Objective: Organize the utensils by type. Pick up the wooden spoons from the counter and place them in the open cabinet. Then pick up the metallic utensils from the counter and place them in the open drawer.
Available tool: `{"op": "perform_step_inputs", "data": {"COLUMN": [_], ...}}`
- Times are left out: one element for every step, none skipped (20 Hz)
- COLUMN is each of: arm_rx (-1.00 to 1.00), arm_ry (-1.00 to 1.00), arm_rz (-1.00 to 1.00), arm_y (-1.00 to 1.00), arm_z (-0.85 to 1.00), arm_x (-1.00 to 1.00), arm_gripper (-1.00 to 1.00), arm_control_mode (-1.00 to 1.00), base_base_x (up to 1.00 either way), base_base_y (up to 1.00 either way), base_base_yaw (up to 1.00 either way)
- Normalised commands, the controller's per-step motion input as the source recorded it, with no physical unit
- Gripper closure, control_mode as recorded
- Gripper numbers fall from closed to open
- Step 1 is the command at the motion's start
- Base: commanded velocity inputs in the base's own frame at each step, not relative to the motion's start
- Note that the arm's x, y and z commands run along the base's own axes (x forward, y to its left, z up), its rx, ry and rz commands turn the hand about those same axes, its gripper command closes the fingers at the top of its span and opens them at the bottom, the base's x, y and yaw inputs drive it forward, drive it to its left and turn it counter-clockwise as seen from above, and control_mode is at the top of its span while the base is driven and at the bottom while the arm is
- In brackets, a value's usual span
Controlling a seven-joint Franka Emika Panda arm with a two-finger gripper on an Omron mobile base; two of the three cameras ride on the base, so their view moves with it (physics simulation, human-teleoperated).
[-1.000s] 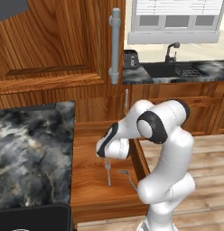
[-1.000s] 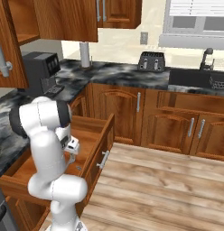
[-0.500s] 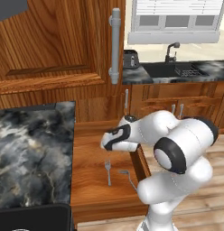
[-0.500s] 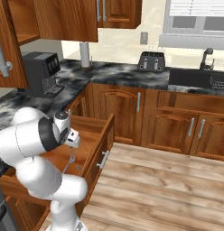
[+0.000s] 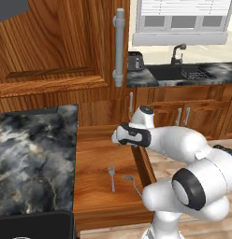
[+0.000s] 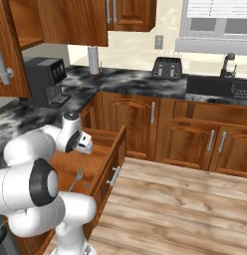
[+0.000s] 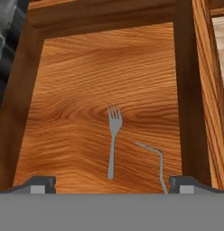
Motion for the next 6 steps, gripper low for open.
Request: {"op": "perform_step_inputs", "data": {"arm_rx": [0.00,0.00,0.00,0.00,0.00,0.00], "arm_ry": [0.00,0.00,0.00,0.00,0.00,0.00], "arm_rz": [0.00,0.00,0.00,0.00,0.00,0.00], "arm_y": [-0.24,-0.24,-0.24,-0.22,-0.19,-0.19], "arm_z": [0.73,0.73,0.74,0.72,0.68,0.65], "arm_x": [-0.08,-0.11,-0.15,-0.17,-0.25,-0.25], "arm_gripper": [-1.00,-1.00,-1.00,-1.00,-1.00,-1.00], "arm_control_mode": [-1.00,-1.00,-1.00,-1.00,-1.00,-1.00], "base_base_x": [0.00,0.00,0.00,0.00,0.00,0.00], "base_base_y": [0.00,0.00,0.00,0.00,0.00,0.00], "base_base_yaw": [0.00,0.00,0.00,0.00,0.00,0.00]}}
